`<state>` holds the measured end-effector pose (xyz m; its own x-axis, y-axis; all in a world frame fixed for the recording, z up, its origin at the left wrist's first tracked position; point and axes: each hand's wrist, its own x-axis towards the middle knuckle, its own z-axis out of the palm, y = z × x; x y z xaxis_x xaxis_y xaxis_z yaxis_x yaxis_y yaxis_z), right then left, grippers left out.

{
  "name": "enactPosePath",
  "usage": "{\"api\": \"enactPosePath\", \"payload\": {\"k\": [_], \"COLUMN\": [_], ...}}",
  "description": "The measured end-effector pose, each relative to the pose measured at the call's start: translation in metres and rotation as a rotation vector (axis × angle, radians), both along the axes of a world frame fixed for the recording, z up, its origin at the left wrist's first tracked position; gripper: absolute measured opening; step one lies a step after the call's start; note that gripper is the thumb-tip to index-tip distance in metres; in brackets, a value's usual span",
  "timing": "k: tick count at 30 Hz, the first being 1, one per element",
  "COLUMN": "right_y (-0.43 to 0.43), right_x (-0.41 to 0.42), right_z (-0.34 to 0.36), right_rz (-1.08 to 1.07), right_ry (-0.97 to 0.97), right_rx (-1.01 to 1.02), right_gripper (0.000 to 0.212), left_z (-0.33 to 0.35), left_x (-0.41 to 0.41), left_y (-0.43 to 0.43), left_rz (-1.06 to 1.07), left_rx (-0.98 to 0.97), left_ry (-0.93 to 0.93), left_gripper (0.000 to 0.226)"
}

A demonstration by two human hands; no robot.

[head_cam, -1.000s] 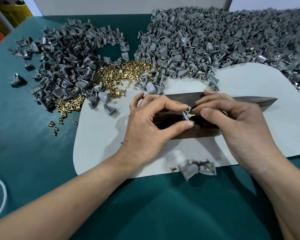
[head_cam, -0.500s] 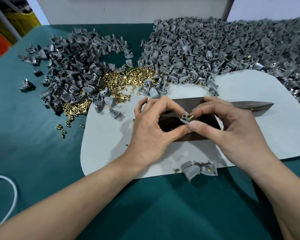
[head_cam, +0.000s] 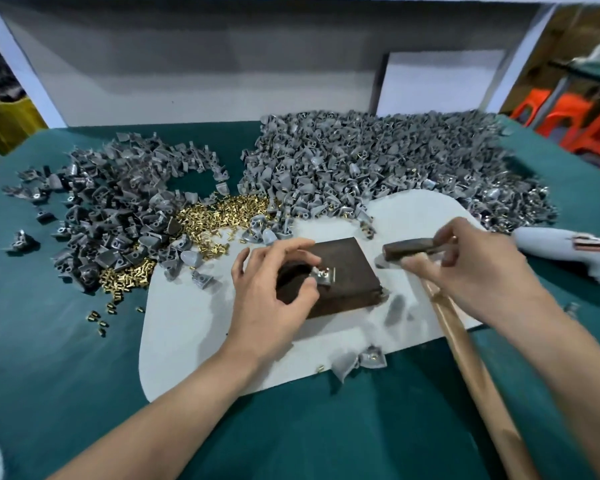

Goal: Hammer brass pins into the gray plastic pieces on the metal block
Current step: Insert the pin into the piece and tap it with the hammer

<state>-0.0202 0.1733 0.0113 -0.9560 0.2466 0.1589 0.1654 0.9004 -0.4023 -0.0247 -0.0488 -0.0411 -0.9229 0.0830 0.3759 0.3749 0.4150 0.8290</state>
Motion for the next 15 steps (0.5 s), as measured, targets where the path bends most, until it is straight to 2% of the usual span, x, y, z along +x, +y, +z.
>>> {"api": "enactPosePath", "payload": {"k": [2,4,6,10,11,13,15], "right_y": [0.007,0.006,0.008,0.013,0.01,-0.001,-0.02], "right_x": [0.008,0.015,0.018,0.02,0.023,0.03,0.034], "right_z": [-0.005,-0.016,-0.017,-0.002,0.004,0.018,0.034], "right_rz": [-0.123,-0.133,-0.147,-0.096,-0.054,0.066,0.209], "right_ry": [-0.332,-0.418,-0.38,-0.321,-0.291,-0.216,-0.173], "right_rx": [0.166,0.164,0.035,-0.72,-0.825,-0.829,-0.71], "right_gripper": [0.063,0.052,0.029,0.014,0.013,0.012,0.024], "left_z": [-0.001,-0.001,-0.002,-0.003,-0.004,-0.004,-0.004], "left_x": [-0.001,-0.002,-0.004,-0.008,-0.008,-0.008,-0.009], "left_y": [-0.001,-0.001,0.001,0.001,0.001,0.002,0.003], "left_rz": [0.033,0.052,0.064,0.071,0.08,0.103,0.123], "left_rx": [0.036,-0.017,-0.076,-0.084,-0.08,-0.054,-0.027], "left_ry": [-0.06,-0.039,0.007,0.003,0.006,0.004,0.002], "left_gripper": [0.024,0.013,0.009,0.014,0.012,0.01,0.011]}}
